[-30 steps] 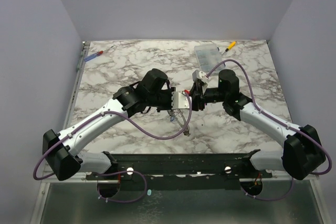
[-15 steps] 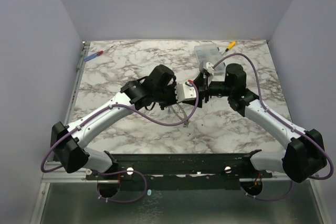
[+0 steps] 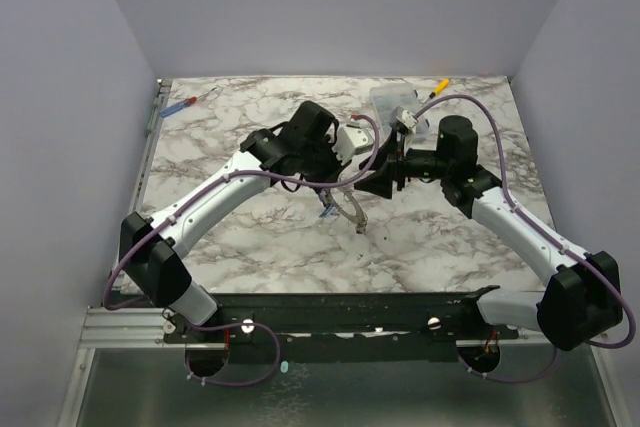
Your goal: Remove the keys from the keyring
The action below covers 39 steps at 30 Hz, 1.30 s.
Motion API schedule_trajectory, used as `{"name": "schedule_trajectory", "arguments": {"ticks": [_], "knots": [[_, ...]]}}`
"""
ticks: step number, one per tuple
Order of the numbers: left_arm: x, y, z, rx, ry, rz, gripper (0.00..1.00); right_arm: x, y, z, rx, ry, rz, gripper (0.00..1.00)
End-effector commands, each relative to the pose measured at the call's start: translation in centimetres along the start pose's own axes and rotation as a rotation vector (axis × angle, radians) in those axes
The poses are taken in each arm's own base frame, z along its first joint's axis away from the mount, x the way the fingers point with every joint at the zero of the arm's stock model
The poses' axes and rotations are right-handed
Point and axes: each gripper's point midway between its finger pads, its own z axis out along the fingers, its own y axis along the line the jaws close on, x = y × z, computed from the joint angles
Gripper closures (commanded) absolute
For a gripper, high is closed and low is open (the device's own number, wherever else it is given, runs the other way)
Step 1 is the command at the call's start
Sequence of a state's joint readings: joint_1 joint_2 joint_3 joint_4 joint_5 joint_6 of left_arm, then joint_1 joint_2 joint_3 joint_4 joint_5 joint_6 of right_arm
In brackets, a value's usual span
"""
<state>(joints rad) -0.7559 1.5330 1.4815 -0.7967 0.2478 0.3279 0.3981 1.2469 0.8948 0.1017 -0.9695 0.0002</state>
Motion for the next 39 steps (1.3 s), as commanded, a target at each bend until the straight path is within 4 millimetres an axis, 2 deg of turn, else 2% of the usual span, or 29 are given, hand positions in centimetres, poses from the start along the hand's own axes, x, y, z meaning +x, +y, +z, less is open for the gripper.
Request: {"name": "schedule_trajectory", "arguments": {"ticks": [1,9,21,28,39], "knots": [[-1.4,-1.8,-0.2,0.118,-0.037,-0.124,1.00,0.1,0.7,-0.3,-0.003,0.005,0.060,0.36],[-1.8,-1.9,0.6,0.185,-0.067,-0.203,1.00,1.3,-0.5,0.5,0.014,0.007,0.124,0.46],[-1.0,-2.6,2.8,0.252,-0.044,-0.268,1.00,4.2,-0.6,1.2,-0.020,0.030,0.202,0.50],[-0.9,-2.8,3.0,0.274,-0.048,-0.265,1.00,5.5,-1.0,1.4,-0.020,0.039,0.232,0.60],[-0.8,-3.7,2.8,0.321,-0.052,-0.256,1.00,5.8,-0.8,1.6,-0.041,0.038,0.231,0.65]]}}
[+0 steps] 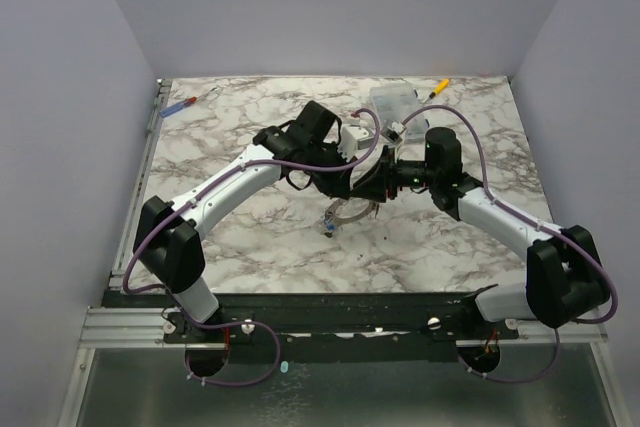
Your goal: Remove the keys from the keyring
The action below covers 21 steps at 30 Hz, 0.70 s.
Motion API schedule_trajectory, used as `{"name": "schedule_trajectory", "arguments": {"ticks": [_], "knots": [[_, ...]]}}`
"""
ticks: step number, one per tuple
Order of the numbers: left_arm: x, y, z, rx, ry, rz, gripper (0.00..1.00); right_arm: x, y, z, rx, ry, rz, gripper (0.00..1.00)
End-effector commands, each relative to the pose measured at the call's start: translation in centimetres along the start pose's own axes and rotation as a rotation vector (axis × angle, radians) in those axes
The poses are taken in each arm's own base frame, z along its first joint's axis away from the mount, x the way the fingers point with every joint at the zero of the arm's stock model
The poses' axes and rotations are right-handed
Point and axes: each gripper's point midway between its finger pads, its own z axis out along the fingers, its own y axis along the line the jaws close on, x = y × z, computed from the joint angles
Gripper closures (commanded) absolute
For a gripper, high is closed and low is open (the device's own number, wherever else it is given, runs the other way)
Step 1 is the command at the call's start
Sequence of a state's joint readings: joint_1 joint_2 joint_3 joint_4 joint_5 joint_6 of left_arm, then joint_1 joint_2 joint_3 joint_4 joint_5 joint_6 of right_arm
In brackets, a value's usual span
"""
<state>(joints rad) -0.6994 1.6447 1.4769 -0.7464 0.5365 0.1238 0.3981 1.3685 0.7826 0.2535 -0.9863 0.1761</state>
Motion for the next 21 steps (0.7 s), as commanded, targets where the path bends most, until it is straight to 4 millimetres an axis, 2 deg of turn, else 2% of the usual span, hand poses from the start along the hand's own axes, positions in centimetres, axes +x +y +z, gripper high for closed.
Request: {"name": "schedule_trajectory", "arguments": {"ticks": [1,3,9,11,15,18,21], "knots": [[-0.5,-1.3,0.0,0.073,-0.029,0.020,1.00,0.3,0.2,0.2,-0.033,-0.005,-0.010,0.65],[-0.5,-1.4,-0.1,0.079,-0.029,0.020,1.00,0.4,0.4,0.3,-0.049,-0.001,-0.007,0.67],[-0.6,-1.4,-0.1,0.080,-0.030,0.024,1.00,0.6,0.8,0.3,-0.082,0.004,-0.002,0.81],[-0.6,-1.5,-0.2,0.083,-0.032,0.028,1.00,0.7,0.9,0.3,-0.088,0.006,0.000,0.89],[-0.6,-1.6,-0.2,0.090,-0.033,0.029,1.00,0.7,1.3,0.2,-0.106,0.007,0.000,0.99],[-0.5,-1.6,-0.2,0.091,-0.029,0.030,1.00,0.6,1.2,0.2,-0.102,0.005,-0.003,0.99],[-0.3,-1.6,-0.2,0.092,-0.026,0.034,1.00,0.4,0.9,0.2,-0.079,0.000,0.000,0.91]]}}
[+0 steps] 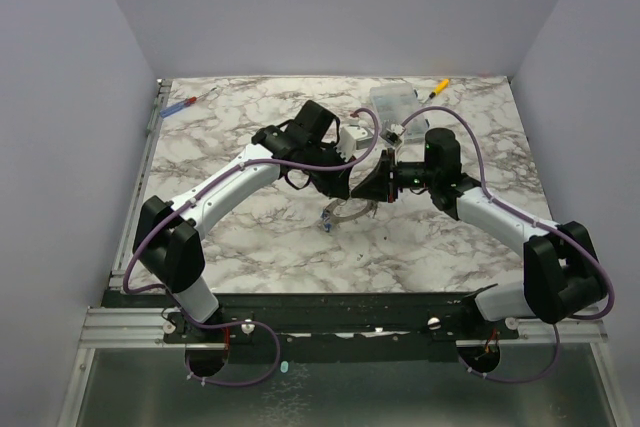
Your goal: Remove the keys from the keyring
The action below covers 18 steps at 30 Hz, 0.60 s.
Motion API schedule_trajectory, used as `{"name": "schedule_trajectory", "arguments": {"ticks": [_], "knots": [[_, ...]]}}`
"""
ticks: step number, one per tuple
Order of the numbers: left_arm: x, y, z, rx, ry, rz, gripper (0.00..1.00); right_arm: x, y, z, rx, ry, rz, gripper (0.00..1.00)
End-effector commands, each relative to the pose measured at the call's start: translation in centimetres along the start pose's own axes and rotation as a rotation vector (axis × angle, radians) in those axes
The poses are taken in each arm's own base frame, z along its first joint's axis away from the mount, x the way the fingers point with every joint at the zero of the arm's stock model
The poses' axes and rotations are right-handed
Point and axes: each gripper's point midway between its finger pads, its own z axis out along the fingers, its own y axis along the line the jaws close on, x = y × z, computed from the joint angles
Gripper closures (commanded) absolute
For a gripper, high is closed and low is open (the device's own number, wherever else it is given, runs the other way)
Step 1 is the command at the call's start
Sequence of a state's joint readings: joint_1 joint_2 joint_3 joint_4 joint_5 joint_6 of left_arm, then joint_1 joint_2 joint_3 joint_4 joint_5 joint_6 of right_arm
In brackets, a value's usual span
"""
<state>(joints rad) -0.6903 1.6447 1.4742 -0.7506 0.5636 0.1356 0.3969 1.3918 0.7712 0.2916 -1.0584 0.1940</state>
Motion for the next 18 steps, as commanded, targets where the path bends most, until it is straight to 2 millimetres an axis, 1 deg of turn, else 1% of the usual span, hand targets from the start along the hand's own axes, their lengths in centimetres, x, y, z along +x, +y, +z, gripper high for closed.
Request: {"name": "schedule_trajectory", "arguments": {"ticks": [1,7,11,16,18], "knots": [[-0.5,-1.6,0.0,0.074,-0.025,0.033,1.00,-0.4,0.0,0.1,0.000,-0.014,-0.014,0.88],[-0.3,-2.1,0.0,0.107,-0.020,0.041,1.00,-0.6,-0.7,0.2,0.040,-0.026,0.010,0.78],[-0.3,-2.2,0.0,0.116,-0.021,0.042,1.00,-0.7,-1.2,0.3,0.064,-0.030,0.019,0.76],[-0.2,-2.3,0.0,0.123,-0.018,0.043,1.00,-0.8,-1.4,0.3,0.075,-0.032,0.025,0.65],[-0.2,-2.4,0.1,0.125,-0.016,0.047,1.00,-0.8,-1.6,0.3,0.084,-0.032,0.025,0.63]]}}
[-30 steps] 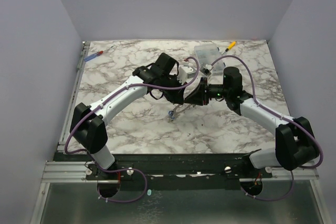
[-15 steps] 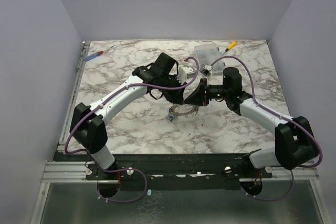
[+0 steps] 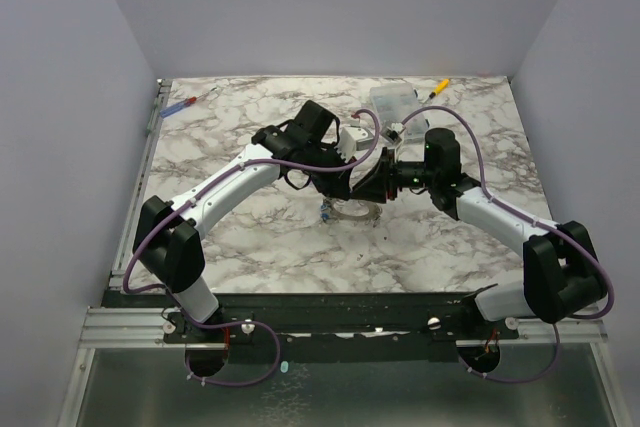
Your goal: Remove the keys from the keyring
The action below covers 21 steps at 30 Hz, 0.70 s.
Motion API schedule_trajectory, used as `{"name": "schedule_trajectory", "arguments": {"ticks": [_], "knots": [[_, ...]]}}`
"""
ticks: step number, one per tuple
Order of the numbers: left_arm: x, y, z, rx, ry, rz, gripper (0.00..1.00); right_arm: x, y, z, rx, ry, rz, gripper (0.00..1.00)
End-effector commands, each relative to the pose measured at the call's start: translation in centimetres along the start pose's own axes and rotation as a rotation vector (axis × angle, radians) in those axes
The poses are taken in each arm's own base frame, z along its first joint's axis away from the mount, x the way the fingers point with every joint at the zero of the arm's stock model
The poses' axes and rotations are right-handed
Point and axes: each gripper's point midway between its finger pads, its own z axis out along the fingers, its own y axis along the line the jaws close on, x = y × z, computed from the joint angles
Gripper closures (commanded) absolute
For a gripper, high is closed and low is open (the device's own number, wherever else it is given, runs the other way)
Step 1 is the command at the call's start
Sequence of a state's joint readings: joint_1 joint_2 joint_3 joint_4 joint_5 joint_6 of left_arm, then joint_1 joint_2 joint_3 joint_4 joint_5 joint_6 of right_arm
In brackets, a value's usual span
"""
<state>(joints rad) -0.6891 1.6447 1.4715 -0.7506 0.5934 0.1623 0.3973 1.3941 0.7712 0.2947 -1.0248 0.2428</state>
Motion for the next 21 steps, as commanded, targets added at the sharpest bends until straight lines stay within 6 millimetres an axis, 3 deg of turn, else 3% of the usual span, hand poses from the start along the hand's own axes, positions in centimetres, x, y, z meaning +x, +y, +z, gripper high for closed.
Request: {"name": "schedule_trajectory", "arguments": {"ticks": [1,5,11,21], "knots": [[-0.3,-2.1,0.1,0.100,-0.014,0.025,1.00,-0.7,-1.2,0.4,0.055,-0.023,-0.019,0.63],[-0.2,-2.3,0.2,0.105,-0.012,0.027,1.00,-0.6,-1.3,0.5,0.058,-0.016,-0.025,0.67],[-0.6,-2.1,0.0,0.099,-0.020,0.023,1.00,-0.3,-0.5,0.4,0.003,-0.010,-0.058,0.99],[-0.7,0.4,-0.3,0.021,-0.035,-0.038,1.00,-0.9,1.1,-0.4,-0.028,-0.026,-0.185,1.00]]}}
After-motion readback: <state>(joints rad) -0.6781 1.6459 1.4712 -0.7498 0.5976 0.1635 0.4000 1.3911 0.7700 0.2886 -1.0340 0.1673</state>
